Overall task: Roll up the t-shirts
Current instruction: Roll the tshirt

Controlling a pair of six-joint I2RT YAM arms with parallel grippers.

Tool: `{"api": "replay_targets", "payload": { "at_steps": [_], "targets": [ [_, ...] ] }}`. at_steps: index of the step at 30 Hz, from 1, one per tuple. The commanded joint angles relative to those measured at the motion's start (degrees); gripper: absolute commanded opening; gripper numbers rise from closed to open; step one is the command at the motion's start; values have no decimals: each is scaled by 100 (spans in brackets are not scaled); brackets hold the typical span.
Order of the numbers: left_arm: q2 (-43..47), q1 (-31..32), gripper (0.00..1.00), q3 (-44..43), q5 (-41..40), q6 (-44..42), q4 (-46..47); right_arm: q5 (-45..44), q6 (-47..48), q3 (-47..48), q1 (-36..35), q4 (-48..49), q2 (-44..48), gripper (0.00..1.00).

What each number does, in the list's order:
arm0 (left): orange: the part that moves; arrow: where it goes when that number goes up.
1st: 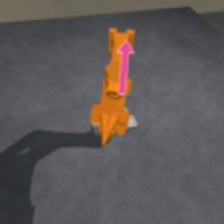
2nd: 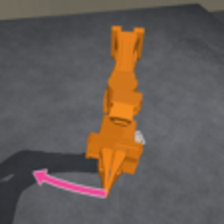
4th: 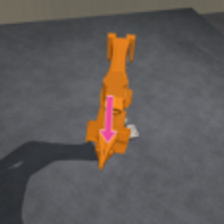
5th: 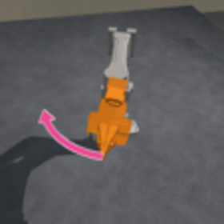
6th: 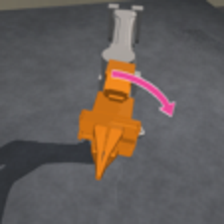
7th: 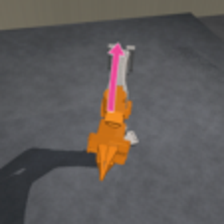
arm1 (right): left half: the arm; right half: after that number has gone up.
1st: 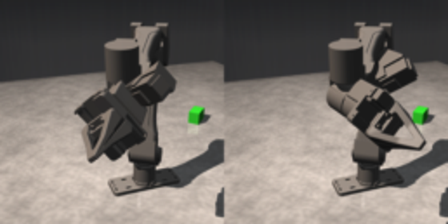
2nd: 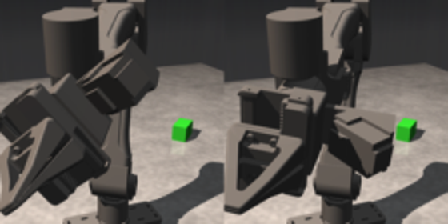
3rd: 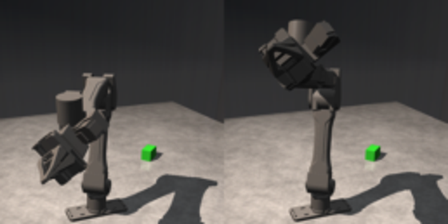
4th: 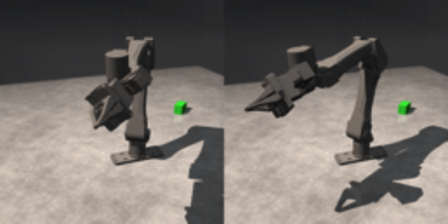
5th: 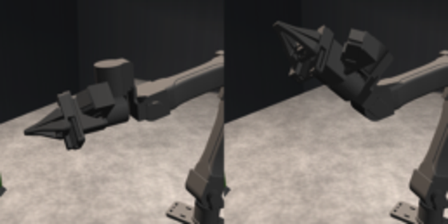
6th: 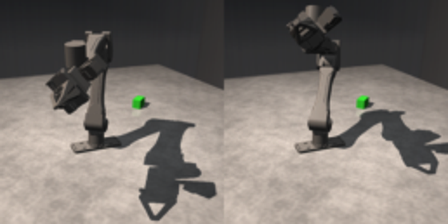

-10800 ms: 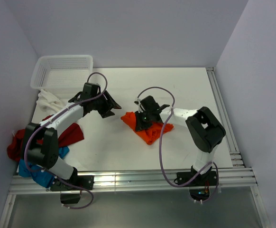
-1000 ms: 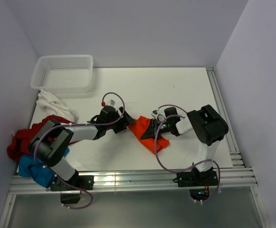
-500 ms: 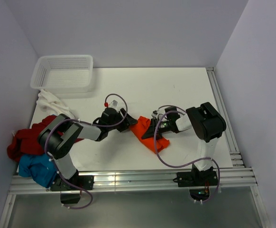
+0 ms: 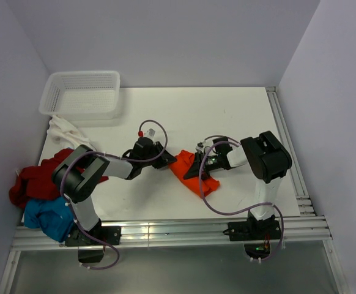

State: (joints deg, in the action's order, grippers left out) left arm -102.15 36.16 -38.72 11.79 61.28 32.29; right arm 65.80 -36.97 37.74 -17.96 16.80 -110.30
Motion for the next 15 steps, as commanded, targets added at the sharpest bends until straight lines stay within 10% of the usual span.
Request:
{"api": "replay_targets", "payload": {
  "at_steps": [1,15],
  "targets": [
    [98,49,0,-355,-10,-256,-547,-954,480,101,73,-861,96,41],
    [406,58,0,-689,-318,-661,-1357,-2870,1446,296,55,-3059,2371,82]
  ]
}}
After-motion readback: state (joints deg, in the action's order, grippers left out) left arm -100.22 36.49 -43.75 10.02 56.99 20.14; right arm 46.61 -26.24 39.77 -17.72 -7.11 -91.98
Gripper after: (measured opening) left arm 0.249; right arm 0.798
